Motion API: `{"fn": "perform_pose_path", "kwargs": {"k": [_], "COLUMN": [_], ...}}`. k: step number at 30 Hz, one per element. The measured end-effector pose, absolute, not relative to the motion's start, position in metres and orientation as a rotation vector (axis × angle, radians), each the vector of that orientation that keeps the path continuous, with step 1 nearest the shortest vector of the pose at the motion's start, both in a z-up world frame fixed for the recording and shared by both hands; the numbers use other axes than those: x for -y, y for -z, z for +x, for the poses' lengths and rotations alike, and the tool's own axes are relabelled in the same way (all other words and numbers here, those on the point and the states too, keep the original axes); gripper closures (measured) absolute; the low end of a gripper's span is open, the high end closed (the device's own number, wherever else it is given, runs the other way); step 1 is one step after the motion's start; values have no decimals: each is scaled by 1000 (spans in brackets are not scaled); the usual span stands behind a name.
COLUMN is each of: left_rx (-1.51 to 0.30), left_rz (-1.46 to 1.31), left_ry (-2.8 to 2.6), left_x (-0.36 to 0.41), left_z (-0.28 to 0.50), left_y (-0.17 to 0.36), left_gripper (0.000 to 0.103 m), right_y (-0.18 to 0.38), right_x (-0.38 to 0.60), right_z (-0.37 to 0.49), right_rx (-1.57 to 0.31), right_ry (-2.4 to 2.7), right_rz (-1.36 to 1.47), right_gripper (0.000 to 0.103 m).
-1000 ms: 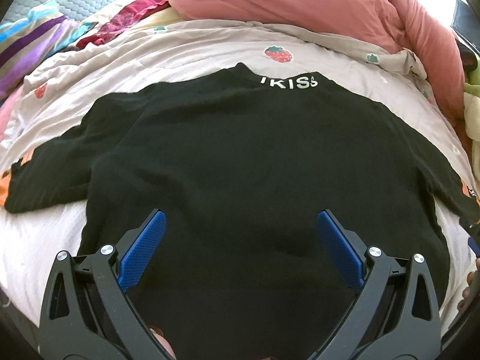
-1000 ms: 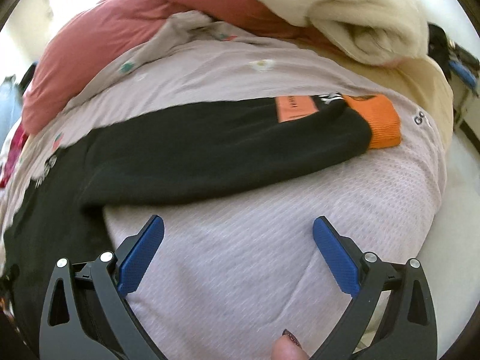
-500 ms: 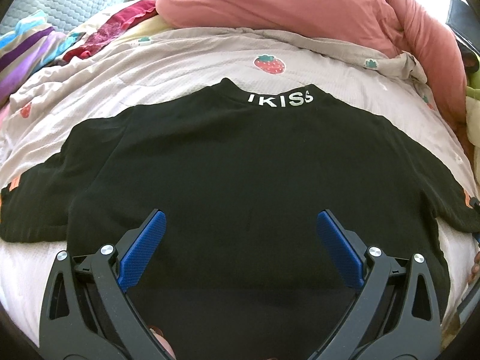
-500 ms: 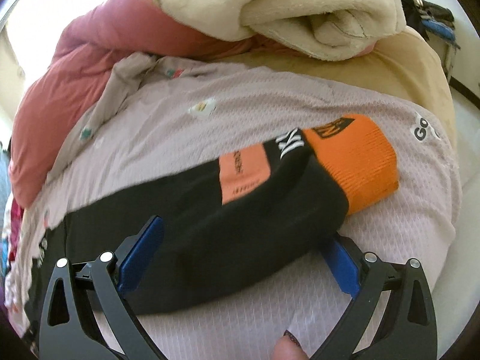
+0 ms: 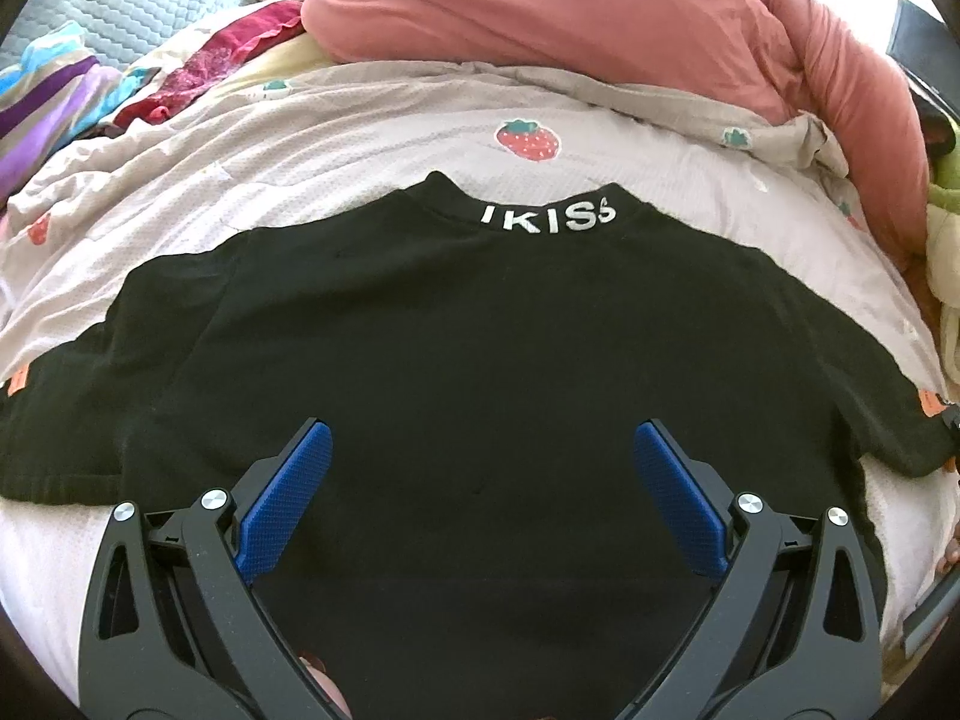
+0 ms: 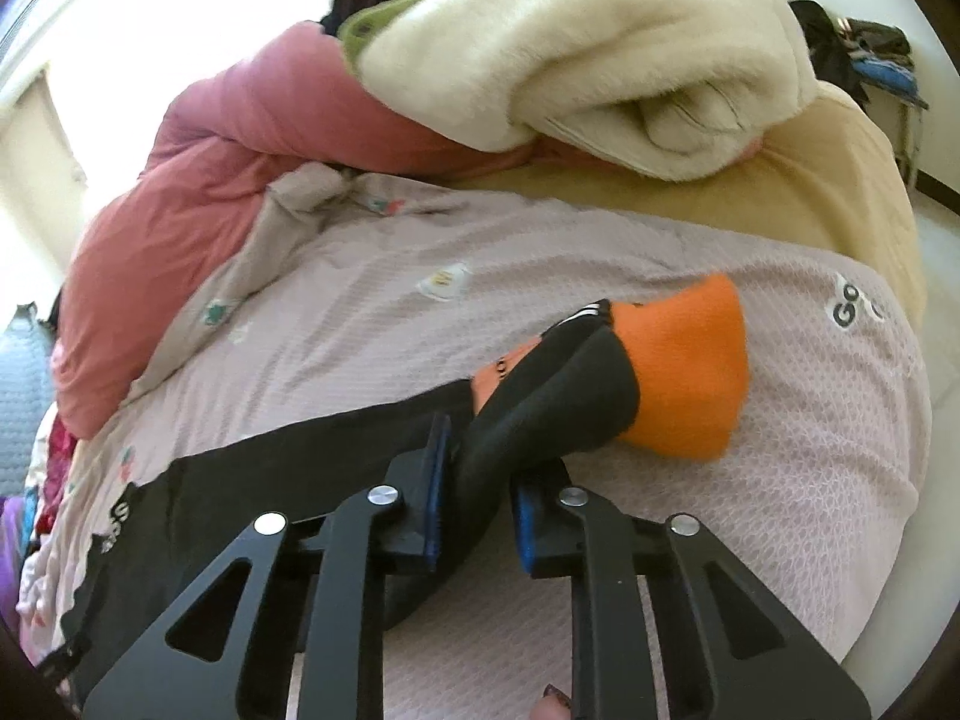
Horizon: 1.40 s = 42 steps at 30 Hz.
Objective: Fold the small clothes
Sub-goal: 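Carry the held sleeve with the right tool across the shirt body toward the collar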
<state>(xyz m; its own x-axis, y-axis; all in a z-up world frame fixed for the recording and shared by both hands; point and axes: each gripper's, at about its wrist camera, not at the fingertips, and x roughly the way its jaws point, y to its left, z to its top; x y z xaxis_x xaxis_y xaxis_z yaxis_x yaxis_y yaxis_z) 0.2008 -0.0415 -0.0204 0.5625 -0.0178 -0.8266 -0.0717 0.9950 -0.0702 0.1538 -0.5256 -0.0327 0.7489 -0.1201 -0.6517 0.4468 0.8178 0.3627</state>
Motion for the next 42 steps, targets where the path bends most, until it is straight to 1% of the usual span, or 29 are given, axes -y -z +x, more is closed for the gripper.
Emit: {"fn": "perform_pose_path", "kwargs": {"k": [8, 17, 24, 31, 42], "left_rx": [-957, -920, -900, -914, -906], "left_rz": [-126, -189, -264, -390, -552], "left_ry": [-17, -10, 11, 56, 86], "left_x": [35, 12, -10, -39, -84], "left_z": [196, 189, 188, 188, 178], "left_y": [8, -8, -17, -11, -5], "left_gripper": [8, 8, 8, 8, 8], "right_y": [6, -31, -46, -45, -22], "right_x": [494, 422, 362, 304, 201], "right_z": [151, 169, 183, 192, 203], "right_rx": [-596, -551, -555, -581, -660], "right_ry": [222, 55, -67, -173, -341], "right_rz": [493, 366, 304, 274, 180], "right_gripper": [93, 93, 93, 93, 93]}}
